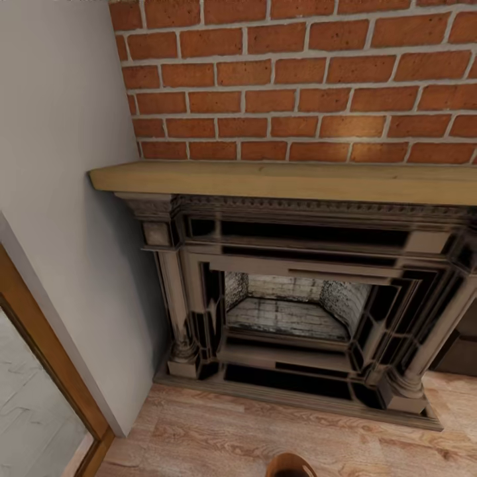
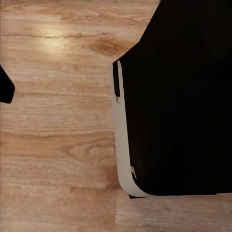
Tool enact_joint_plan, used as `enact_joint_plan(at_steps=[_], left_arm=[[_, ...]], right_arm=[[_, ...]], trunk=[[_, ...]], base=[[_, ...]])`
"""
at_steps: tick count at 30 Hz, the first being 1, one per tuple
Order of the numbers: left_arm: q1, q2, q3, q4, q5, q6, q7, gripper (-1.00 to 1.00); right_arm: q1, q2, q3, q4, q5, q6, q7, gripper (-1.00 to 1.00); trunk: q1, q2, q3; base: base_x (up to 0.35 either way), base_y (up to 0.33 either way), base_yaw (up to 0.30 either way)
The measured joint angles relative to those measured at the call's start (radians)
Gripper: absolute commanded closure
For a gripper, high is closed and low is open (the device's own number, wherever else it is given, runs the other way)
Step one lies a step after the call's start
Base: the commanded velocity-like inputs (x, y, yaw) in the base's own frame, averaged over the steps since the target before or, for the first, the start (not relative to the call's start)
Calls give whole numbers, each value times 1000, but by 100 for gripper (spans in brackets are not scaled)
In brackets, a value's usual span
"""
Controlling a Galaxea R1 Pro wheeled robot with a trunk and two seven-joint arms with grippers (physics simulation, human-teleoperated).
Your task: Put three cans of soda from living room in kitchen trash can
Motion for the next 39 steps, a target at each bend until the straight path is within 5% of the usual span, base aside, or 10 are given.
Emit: enact_joint_plan(at_steps=[39], left_arm=[[33, -2, 3, 0, 2, 4, 0, -100]], right_arm=[[15, 10, -6, -37, -4, -2, 0, -100]], trunk=[[-150, 273, 122]], base=[[0, 0, 0]])
